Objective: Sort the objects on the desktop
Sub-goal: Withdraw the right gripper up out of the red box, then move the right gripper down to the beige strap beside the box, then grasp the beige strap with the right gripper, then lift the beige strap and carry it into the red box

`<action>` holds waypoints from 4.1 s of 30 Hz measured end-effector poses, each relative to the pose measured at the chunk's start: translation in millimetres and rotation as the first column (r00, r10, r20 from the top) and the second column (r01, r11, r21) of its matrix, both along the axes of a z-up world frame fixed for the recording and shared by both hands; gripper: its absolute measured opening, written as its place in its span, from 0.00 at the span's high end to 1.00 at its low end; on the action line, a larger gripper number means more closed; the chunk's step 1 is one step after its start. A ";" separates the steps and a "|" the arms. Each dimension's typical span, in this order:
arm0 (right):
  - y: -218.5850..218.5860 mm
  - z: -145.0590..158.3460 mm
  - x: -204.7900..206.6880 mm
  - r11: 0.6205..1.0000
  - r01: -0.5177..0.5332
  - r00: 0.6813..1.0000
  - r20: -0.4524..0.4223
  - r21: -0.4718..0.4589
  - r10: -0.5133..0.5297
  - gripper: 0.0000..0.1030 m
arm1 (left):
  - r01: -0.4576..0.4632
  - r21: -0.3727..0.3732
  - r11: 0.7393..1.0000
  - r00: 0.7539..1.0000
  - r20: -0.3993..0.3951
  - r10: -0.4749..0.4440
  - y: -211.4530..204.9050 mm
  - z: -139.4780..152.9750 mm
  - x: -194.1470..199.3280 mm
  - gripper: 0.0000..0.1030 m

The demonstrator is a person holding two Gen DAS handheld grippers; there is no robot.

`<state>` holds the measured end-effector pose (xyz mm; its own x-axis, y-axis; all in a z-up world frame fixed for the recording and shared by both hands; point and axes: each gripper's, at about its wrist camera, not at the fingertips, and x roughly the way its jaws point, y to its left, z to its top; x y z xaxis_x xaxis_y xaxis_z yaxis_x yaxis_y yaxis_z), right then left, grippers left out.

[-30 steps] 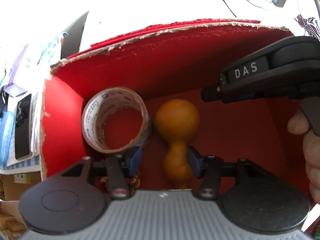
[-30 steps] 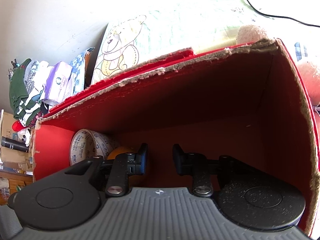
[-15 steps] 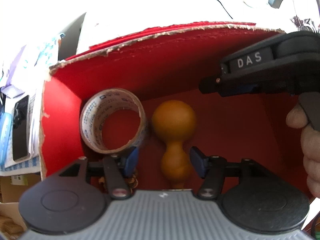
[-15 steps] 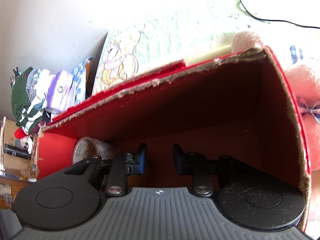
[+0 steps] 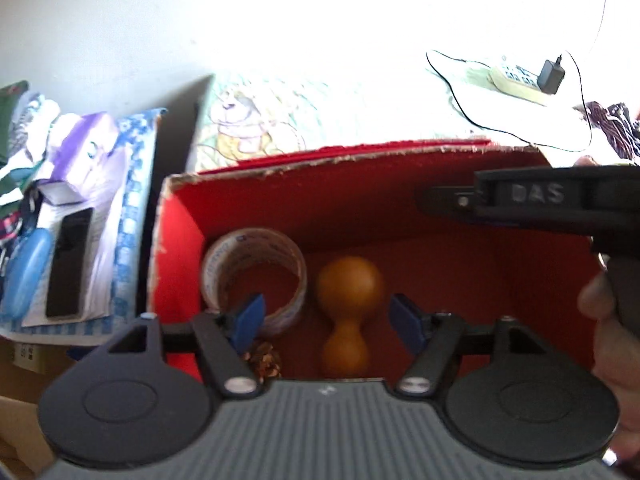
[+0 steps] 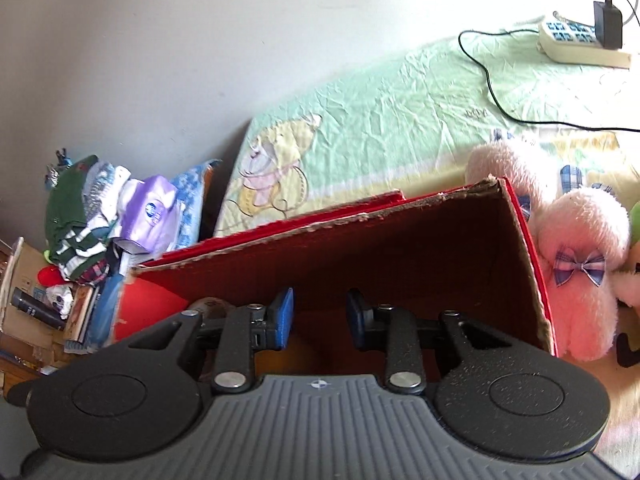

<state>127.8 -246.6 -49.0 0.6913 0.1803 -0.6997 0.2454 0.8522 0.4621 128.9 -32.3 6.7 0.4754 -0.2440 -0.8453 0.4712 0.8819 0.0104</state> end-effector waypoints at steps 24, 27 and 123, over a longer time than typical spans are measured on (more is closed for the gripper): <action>1.0 51.0 -102.8 0.985 -0.160 0.929 0.327 -0.070 0.174 0.42 | -0.165 -0.114 0.980 0.975 0.129 0.179 10.1 24.4 -50.6 0.09; -13.0 48.4 -116.4 0.974 -0.227 0.915 0.336 -0.022 0.222 0.49 | -0.169 -0.149 0.974 0.978 0.095 0.185 19.5 25.0 -63.7 0.11; -76.8 -16.9 -184.7 0.959 -0.221 0.969 -0.072 0.180 0.237 0.91 | 0.460 -0.275 0.844 0.858 -0.104 -0.502 -121.7 -31.5 -167.4 0.51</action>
